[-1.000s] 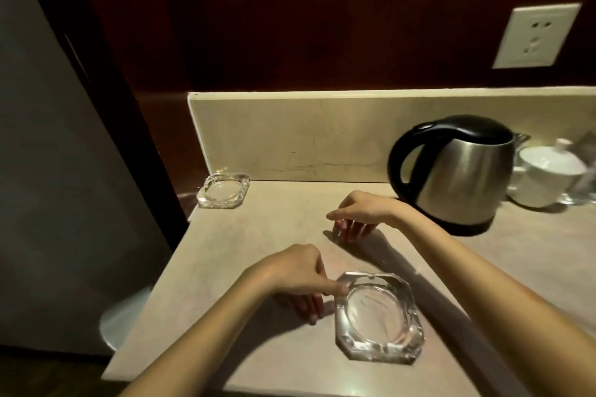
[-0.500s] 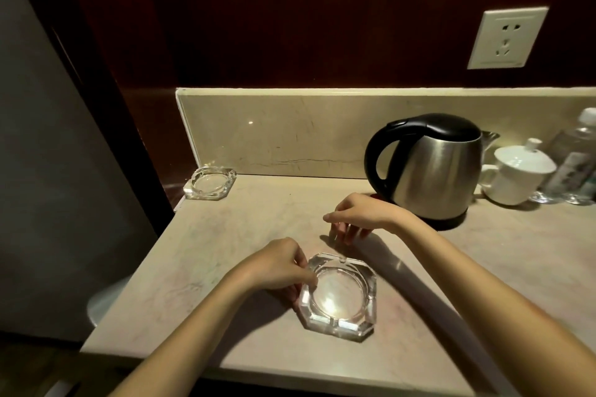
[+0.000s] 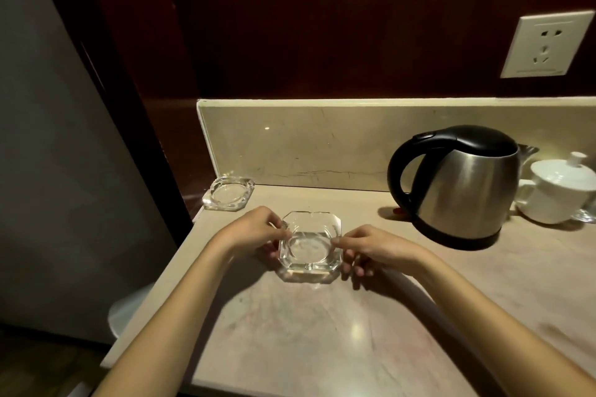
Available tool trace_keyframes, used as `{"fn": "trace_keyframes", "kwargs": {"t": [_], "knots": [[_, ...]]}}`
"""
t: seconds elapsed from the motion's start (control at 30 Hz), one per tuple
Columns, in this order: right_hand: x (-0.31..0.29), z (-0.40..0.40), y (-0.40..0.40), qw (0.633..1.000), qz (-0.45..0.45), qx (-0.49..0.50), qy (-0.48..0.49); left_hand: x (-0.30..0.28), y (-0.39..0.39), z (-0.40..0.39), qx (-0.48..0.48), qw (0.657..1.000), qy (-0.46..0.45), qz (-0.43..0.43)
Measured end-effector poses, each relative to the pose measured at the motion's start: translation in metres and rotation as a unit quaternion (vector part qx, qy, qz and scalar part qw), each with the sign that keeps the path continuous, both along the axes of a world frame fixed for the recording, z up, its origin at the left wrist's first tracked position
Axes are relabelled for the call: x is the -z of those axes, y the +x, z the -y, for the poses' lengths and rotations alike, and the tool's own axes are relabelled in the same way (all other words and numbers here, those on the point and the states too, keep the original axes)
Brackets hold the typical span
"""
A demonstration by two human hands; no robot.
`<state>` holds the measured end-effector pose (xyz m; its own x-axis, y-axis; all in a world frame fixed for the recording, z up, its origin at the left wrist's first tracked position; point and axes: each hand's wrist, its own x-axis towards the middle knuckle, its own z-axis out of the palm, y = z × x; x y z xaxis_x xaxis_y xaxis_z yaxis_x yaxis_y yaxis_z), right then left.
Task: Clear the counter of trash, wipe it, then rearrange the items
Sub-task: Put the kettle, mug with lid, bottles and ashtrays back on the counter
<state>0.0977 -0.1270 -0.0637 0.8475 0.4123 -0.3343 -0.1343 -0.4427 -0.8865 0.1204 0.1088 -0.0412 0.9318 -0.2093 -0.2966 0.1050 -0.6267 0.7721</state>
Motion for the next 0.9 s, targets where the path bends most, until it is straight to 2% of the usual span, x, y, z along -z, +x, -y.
{"fn": "trace_keyframes", "kwargs": {"t": [0.07,0.33,0.53,0.7,0.83,0.9], "knots": [[0.000,-0.011,0.007,1.000,0.004,0.006,0.019,0.000,0.010,-0.008,-0.005,1.000,0.000,-0.013],[0.003,-0.050,0.047,0.996,-0.053,0.066,-0.020,0.006,0.047,-0.033,-0.033,0.999,0.026,-0.026],[0.004,-0.063,0.068,0.993,-0.073,0.085,-0.047,0.012,0.067,-0.041,-0.047,0.998,0.029,-0.004],[0.003,-0.069,0.083,0.989,-0.092,0.113,-0.036,0.010,0.076,-0.045,-0.059,0.995,0.061,0.052],[0.005,-0.076,0.093,0.986,-0.095,0.134,-0.031,0.002,0.073,-0.062,-0.071,0.995,0.011,0.065],[0.006,-0.079,0.097,0.985,-0.099,0.142,-0.025,-0.001,0.069,-0.072,-0.070,0.995,0.018,0.074]]}}
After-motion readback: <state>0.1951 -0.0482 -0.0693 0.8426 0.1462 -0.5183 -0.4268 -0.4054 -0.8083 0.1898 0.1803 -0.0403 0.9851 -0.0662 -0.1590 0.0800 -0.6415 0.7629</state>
